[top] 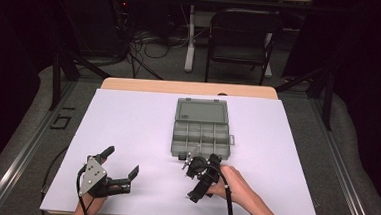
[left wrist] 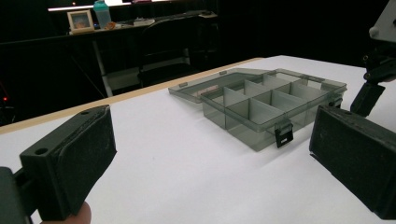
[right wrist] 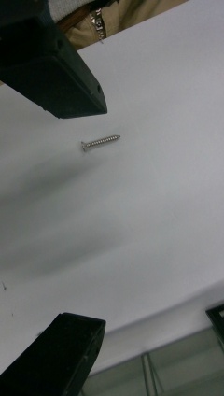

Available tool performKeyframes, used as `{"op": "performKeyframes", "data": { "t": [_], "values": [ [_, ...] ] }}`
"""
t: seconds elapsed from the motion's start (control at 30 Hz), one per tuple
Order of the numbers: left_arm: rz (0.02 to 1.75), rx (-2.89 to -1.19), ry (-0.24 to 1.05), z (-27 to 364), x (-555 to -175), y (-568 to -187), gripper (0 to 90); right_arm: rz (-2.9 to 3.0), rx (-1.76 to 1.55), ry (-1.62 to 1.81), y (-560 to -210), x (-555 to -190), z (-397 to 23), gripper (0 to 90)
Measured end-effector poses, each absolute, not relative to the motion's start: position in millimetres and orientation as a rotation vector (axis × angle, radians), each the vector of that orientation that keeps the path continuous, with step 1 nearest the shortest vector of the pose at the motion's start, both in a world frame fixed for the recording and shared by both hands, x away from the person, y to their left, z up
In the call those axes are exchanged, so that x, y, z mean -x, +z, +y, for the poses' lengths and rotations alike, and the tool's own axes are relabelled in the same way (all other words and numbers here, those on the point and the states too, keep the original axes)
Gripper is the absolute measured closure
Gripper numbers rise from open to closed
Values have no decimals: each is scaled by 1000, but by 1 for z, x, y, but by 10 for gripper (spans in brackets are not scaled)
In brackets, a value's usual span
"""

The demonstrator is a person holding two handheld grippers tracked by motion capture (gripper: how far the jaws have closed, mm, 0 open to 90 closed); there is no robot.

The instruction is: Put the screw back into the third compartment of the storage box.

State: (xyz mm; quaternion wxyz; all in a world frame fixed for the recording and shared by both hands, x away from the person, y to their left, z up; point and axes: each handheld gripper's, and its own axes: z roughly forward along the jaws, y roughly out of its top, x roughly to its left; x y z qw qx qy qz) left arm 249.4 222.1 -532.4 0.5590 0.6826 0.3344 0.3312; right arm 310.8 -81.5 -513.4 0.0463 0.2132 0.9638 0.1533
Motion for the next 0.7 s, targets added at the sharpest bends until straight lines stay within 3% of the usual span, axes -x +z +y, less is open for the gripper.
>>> {"op": "performKeyframes", "data": {
  "t": [0.1, 0.47, 0.7],
  "values": [
    [785, -1611, 784, 222, -249, -532, 0, 2960, -641, 420, -516, -308, -77, 14],
    [789, -1609, 781, 222, -250, -533, 1, 2968, -566, 385, -519, -299, -66, 200],
    [787, -1611, 782, 222, -250, -533, 0, 2988, -522, 348, -524, -294, -60, 400]
  ]
}}
